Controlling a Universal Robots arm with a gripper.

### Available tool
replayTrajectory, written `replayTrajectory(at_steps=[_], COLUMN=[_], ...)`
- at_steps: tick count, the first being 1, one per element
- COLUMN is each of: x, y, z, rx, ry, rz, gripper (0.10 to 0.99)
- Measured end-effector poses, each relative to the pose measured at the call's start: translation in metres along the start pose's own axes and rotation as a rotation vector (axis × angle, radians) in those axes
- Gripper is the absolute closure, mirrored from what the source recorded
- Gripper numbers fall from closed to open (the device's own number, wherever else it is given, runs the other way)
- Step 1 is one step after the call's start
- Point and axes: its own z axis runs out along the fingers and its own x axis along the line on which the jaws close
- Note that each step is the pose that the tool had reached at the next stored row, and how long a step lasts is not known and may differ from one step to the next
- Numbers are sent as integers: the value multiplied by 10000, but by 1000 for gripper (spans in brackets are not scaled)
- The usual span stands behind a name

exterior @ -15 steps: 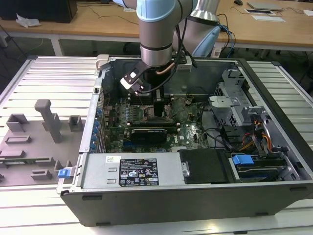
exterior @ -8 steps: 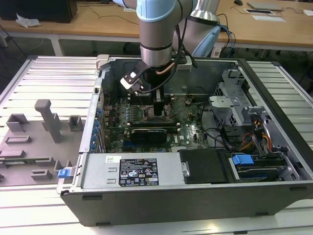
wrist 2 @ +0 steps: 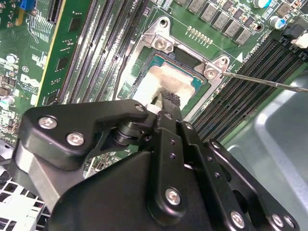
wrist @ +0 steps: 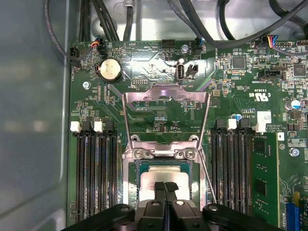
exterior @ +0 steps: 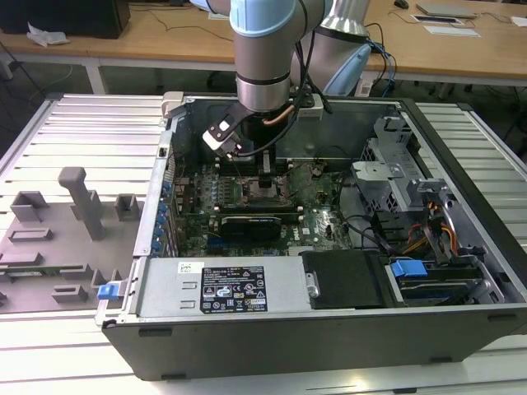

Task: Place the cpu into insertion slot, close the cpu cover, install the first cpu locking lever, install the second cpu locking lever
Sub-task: 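Place the cpu into insertion slot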

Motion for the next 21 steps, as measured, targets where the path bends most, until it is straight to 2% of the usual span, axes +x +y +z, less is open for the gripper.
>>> replayTrajectory(at_steps=[4, 7, 9, 10, 16, 19, 20, 21], x=[0, 3, 5, 6, 9, 9, 9, 9], y=[1, 12, 23, 26, 41, 42, 44, 49], z=[-19, -134, -258, -289, -455, -457, -456, -455], rx=[3, 0, 1, 0, -1, 13, 141, 330], ry=[-4, -5, -16, -19, -34, -35, -37, -39], rz=[-1, -1, -1, -2, 3, 4, 6, 10], gripper=[980, 980, 980, 980, 980, 980, 980, 980])
